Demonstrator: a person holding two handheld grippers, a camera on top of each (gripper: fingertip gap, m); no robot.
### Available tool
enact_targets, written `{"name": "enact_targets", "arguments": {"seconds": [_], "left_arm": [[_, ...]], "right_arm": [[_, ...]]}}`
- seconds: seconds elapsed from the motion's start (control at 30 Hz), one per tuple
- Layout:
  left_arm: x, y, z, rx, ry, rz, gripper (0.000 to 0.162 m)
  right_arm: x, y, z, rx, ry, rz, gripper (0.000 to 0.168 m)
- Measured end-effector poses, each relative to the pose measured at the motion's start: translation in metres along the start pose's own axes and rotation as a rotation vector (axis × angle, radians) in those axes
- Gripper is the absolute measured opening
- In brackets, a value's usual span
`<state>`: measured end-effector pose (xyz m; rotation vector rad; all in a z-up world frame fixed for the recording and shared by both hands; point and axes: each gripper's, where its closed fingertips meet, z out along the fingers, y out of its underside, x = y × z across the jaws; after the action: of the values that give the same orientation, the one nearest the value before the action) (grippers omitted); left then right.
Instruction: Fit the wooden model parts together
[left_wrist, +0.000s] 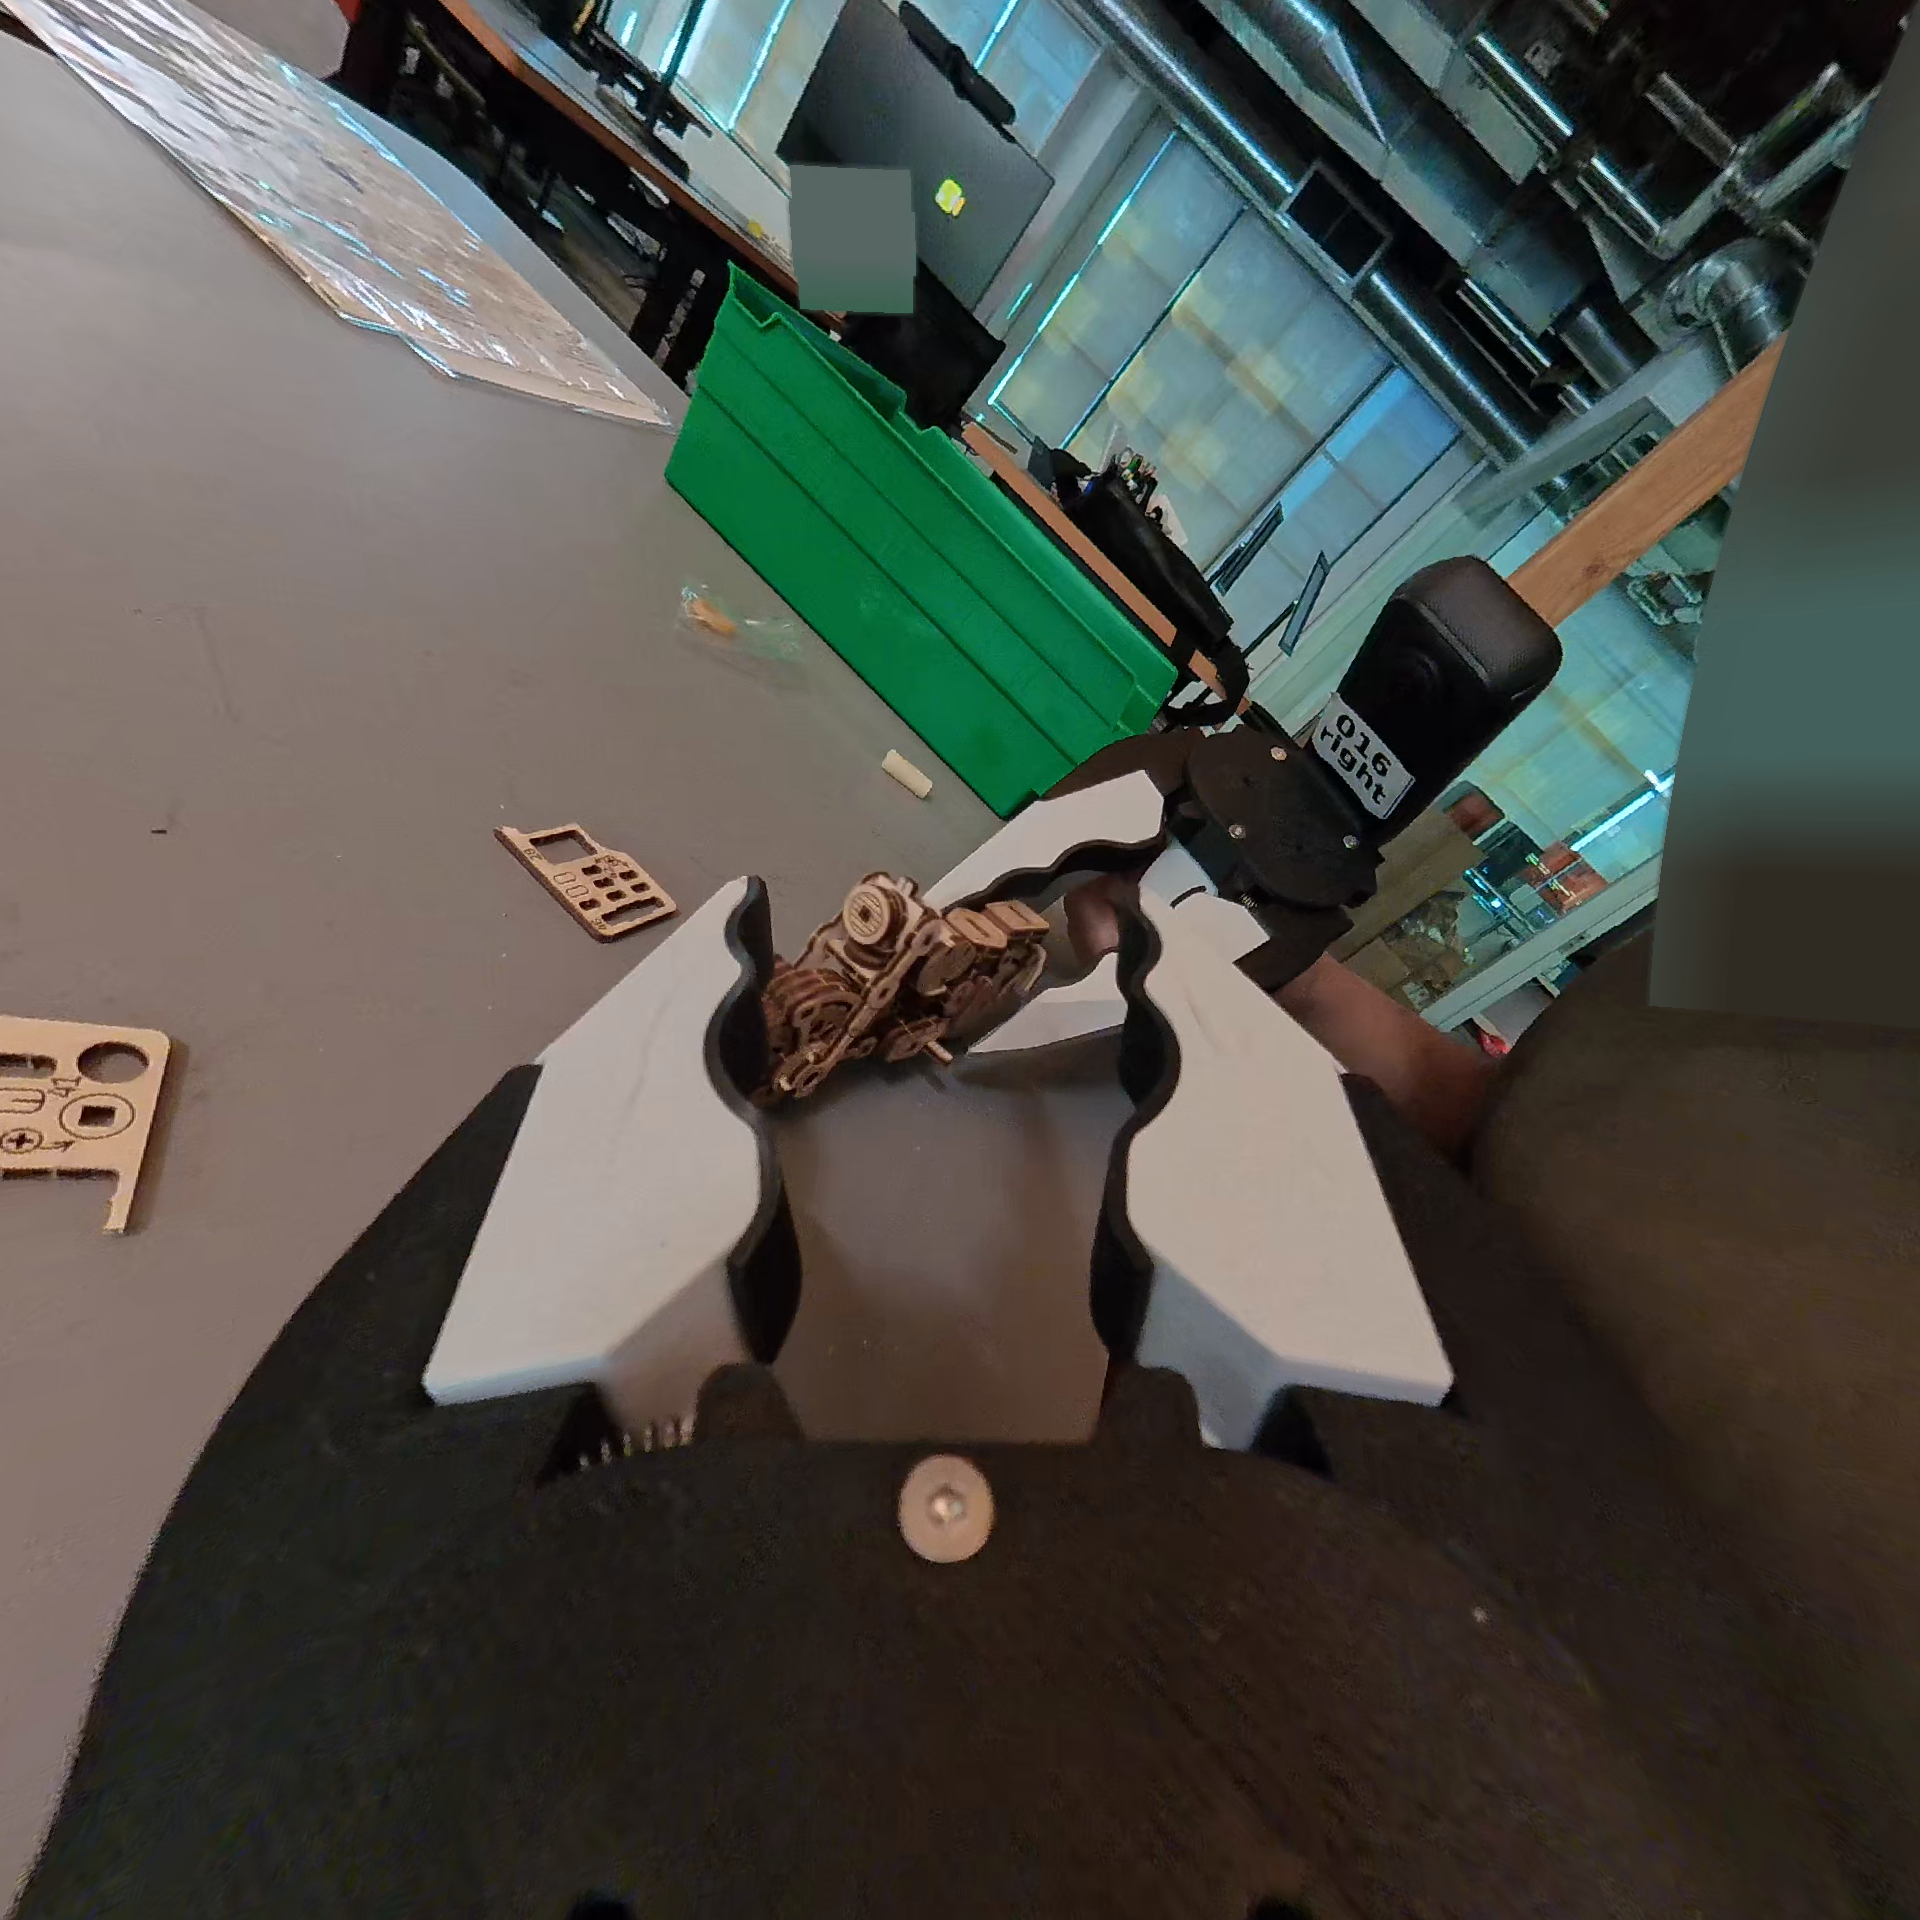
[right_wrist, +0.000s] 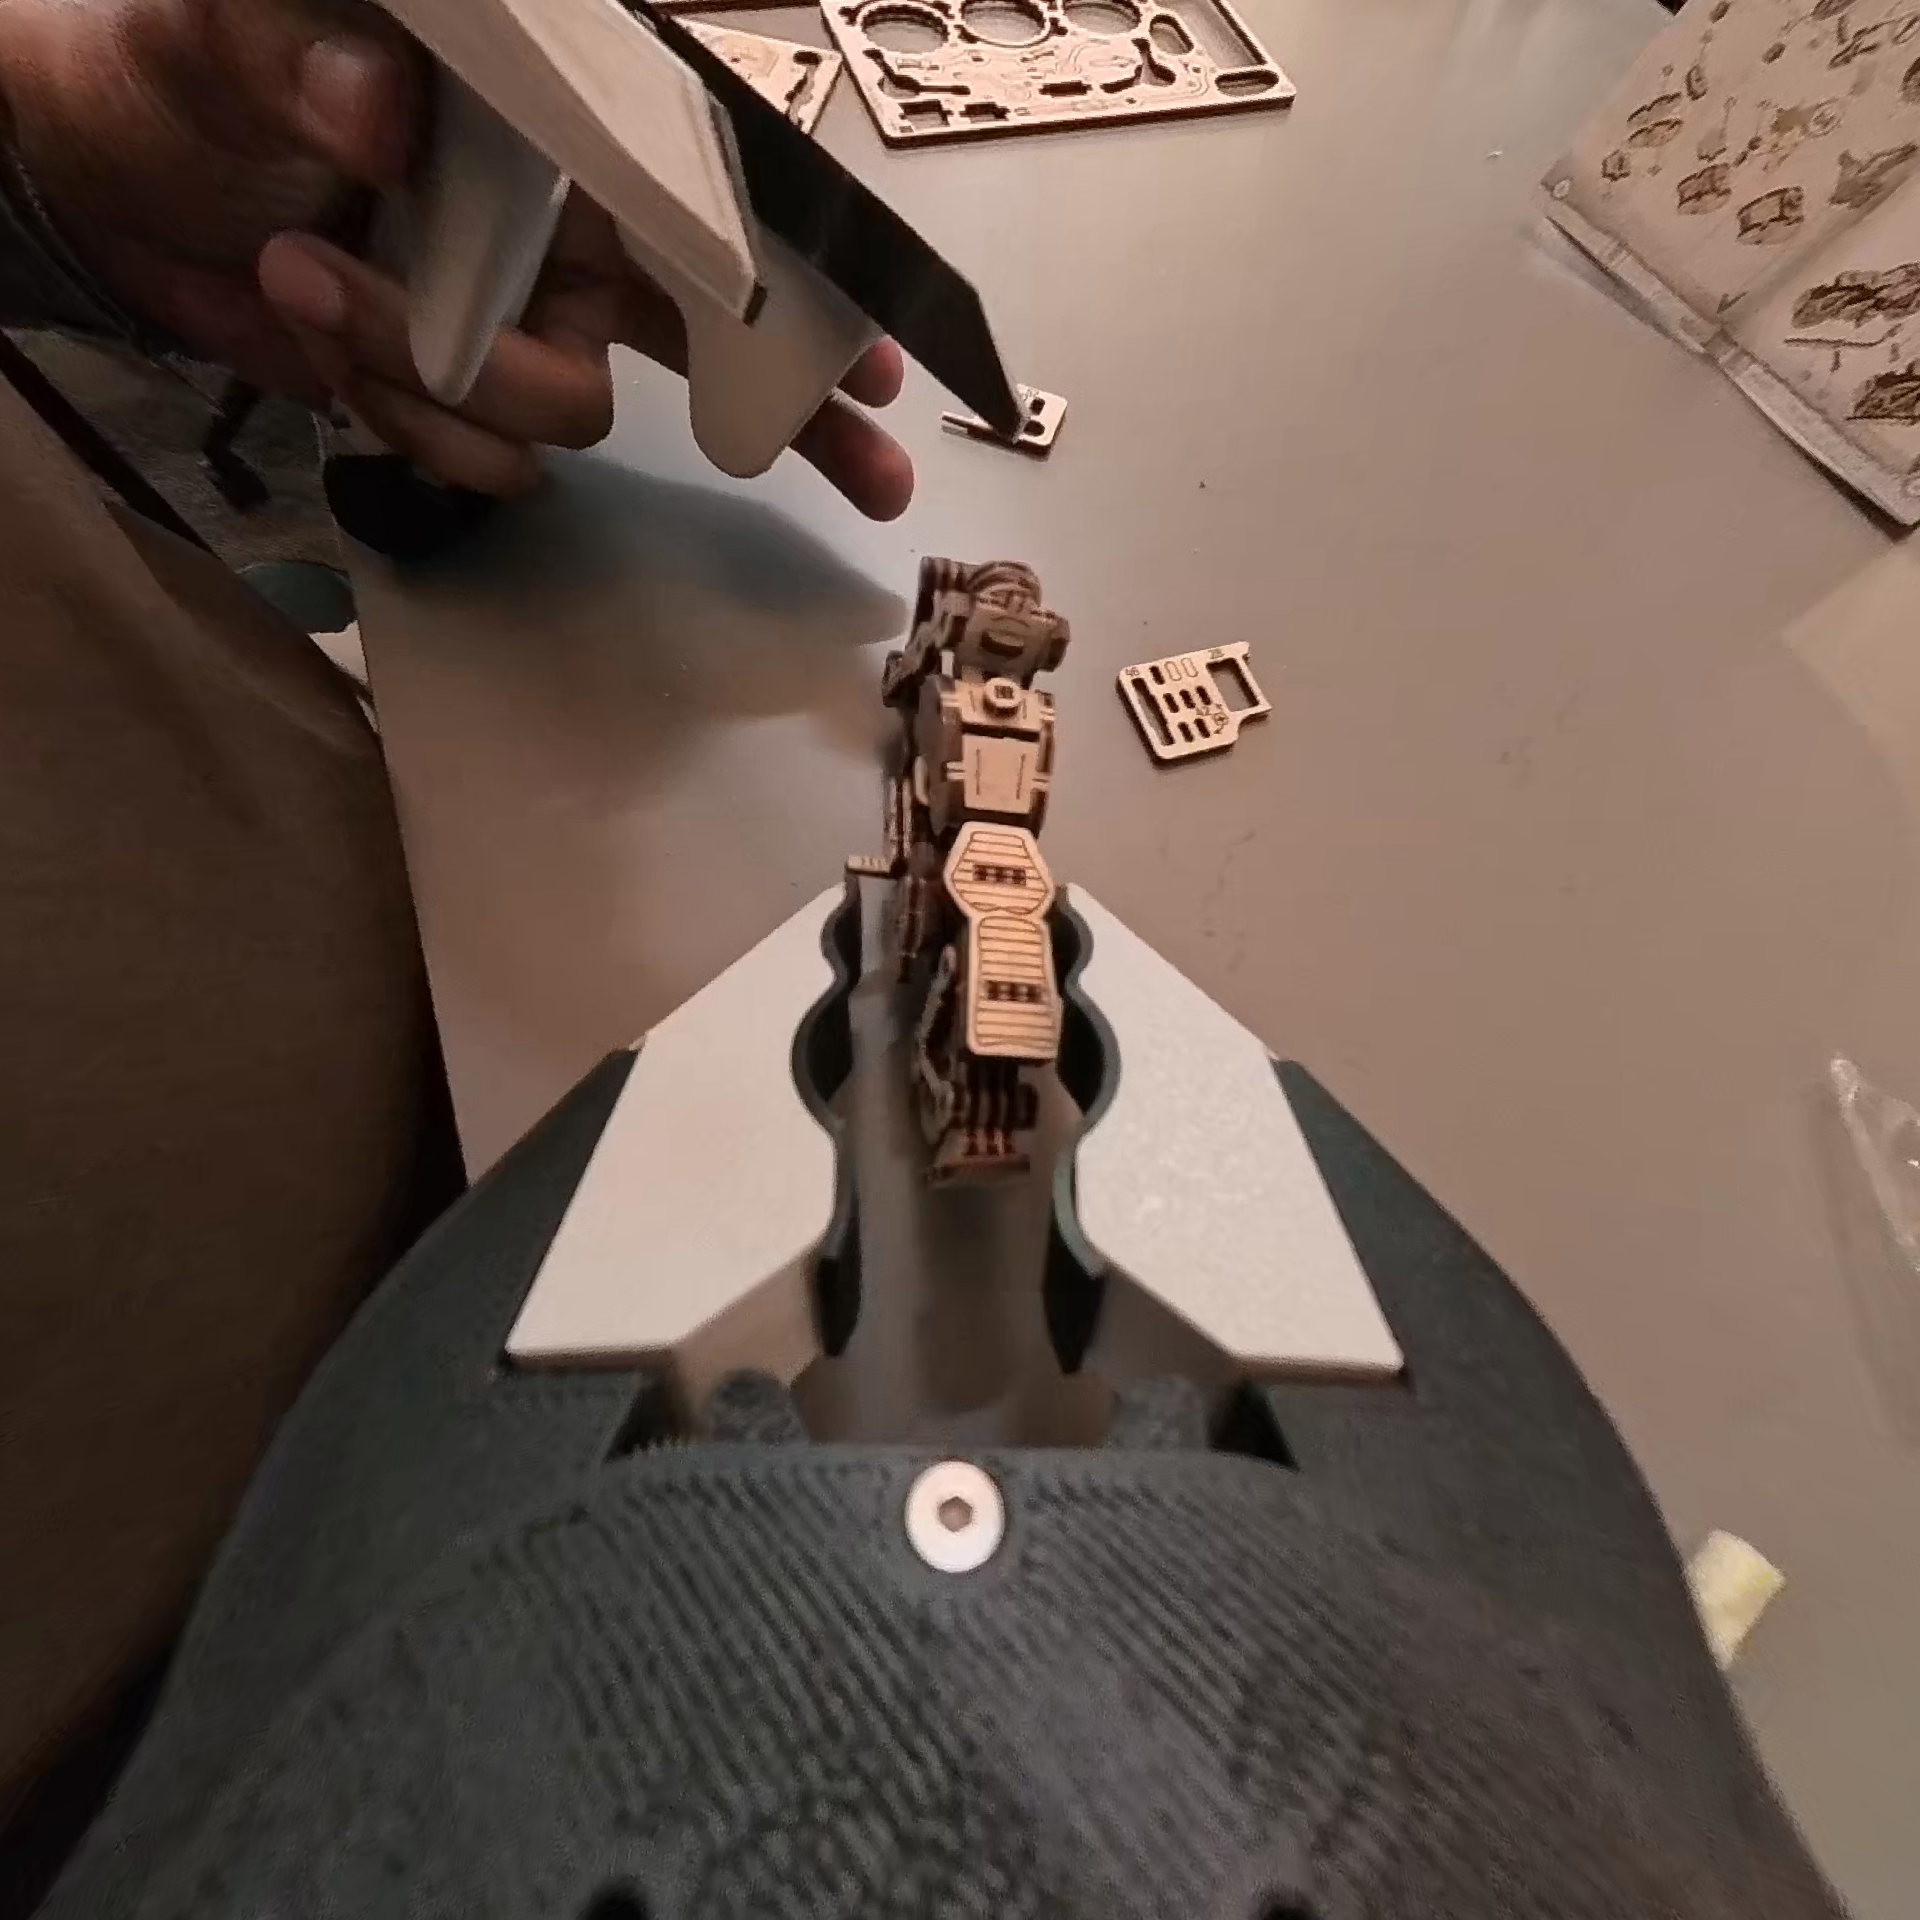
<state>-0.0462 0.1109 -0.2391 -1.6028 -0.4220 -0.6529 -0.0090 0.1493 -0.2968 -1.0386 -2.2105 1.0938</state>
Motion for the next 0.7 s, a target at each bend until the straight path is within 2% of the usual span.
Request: {"name": "enact_targets", "arguments": {"seconds": [0.27, 0.4, 0.47, 0.6, 0.7], "left_arm": [[-0.0001, 0.0005, 0.0001, 0.001, 0.005, -0.012, 0.065], [-0.0007, 0.0001, -0.0001, 0.003, 0.011, -0.025, 0.065], [-0.001, -0.0001, -0.0003, 0.004, 0.013, -0.03, 0.065], [-0.0011, -0.0001, -0.0001, 0.003, 0.014, -0.034, 0.065], [-0.0014, 0.0, 0.0001, 0.002, 0.015, -0.038, 0.065]], "right_arm": [[-0.002, -0.0036, -0.0027, 0.038, -0.045, 0.061, 0.042], [-0.0024, -0.0045, -0.0027, 0.043, -0.043, 0.052, 0.039], [-0.0022, -0.005, -0.0036, 0.048, -0.04, 0.041, 0.027], [-0.005, -0.0052, -0.0037, 0.052, -0.052, 0.027, 0.027], [-0.0071, -0.0023, -0.0011, 0.037, -0.064, 0.026, 0.033]]}}
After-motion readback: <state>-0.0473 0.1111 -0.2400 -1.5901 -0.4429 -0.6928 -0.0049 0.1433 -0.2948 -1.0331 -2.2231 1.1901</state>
